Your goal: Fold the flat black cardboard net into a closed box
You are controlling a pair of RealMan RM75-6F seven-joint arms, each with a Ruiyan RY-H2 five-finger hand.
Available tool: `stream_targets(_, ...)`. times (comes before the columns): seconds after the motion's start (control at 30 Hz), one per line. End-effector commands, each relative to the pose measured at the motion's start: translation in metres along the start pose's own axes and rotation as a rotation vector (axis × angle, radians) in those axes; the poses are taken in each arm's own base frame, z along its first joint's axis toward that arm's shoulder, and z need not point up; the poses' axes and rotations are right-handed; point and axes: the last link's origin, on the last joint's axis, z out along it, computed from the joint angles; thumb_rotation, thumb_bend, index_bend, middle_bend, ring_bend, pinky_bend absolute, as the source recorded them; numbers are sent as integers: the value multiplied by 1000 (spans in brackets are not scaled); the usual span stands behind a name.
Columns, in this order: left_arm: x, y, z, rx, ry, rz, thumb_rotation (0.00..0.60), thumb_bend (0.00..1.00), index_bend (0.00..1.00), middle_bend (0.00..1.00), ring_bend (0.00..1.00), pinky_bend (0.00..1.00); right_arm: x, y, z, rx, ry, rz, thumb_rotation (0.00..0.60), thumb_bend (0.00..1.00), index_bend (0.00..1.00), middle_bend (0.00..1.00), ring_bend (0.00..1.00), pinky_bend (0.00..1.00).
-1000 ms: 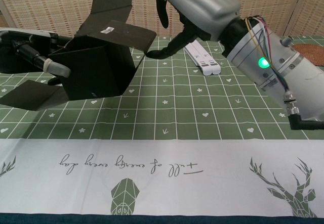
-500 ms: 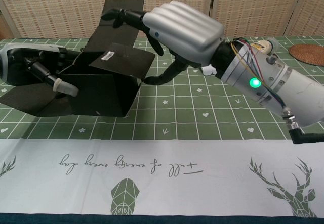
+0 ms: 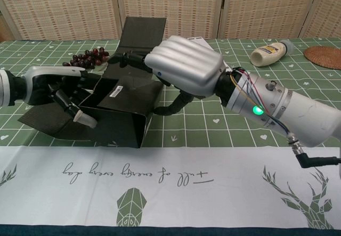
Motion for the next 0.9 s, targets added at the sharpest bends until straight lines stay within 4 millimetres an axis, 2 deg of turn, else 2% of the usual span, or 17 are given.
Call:
stream_targets(0.03, -5, -4, 7, 13, 0, 30, 600, 93, 229, 193, 540, 691, -4, -1, 2, 14, -20, -8, 600, 210, 100, 196, 666, 1000)
stream_targets(0.5, -12, -7, 19, 25, -1, 74, 600, 93, 182, 193, 539, 691, -19, -2, 1, 55, -115, -57, 600, 249, 108, 200, 669, 1000)
stream_targets(0.9, -14, -7, 20, 19, -6, 74, 600, 94, 153, 190, 539, 691, -23, -5, 4, 78, -148, -77, 600, 283, 116, 212, 671, 1000)
